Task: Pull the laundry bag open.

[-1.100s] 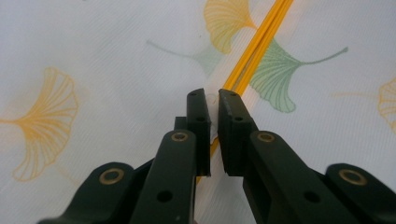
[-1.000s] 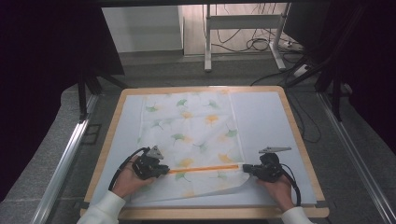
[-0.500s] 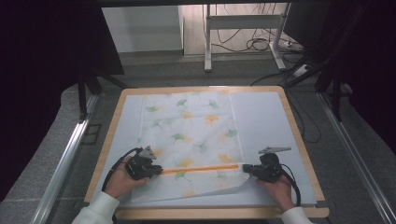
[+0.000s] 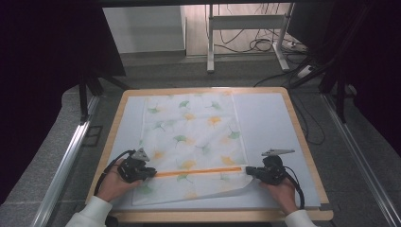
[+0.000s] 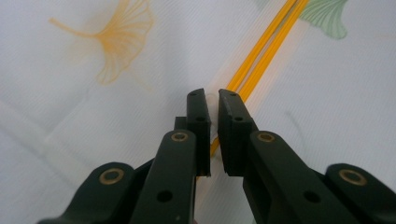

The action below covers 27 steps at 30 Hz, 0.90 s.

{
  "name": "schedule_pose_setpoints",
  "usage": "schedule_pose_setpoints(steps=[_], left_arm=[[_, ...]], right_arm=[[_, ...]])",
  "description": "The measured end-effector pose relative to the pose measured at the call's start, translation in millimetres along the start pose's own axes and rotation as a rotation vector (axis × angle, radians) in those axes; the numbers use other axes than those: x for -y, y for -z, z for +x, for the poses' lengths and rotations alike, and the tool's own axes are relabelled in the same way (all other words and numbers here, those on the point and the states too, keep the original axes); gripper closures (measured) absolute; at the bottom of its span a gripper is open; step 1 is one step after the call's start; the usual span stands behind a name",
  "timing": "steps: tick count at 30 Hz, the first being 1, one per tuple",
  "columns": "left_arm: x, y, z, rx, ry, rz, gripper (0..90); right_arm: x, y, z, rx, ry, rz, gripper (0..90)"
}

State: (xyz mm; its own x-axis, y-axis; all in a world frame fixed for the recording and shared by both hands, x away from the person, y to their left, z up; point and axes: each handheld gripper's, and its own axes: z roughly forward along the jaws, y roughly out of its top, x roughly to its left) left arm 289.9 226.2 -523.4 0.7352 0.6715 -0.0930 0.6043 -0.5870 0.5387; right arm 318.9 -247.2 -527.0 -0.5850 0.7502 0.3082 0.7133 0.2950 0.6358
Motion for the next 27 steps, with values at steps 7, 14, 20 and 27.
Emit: schedule_pose_setpoints(steps=[7,14,20,27], left_arm=[[13.9,8.6,8.0,-0.01,0.022,-0.004,84.4],[23.5,14.9,14.4,-0.028,0.047,-0.004,84.4],[30.3,19.6,19.3,-0.035,0.066,-0.014,85.1],[30.0,18.8,18.9,-0.036,0.065,-0.017,85.1]], right_arm=[[0.2,-0.1,0.6,0.003,-0.001,-0.002,89.9],[0.4,-0.1,0.4,0.002,-0.002,-0.005,89.9],[0.5,0.0,0.0,0.0,-0.003,-0.005,89.9],[0.8,0.0,0.2,0.0,-0.005,-0.008,89.9]])
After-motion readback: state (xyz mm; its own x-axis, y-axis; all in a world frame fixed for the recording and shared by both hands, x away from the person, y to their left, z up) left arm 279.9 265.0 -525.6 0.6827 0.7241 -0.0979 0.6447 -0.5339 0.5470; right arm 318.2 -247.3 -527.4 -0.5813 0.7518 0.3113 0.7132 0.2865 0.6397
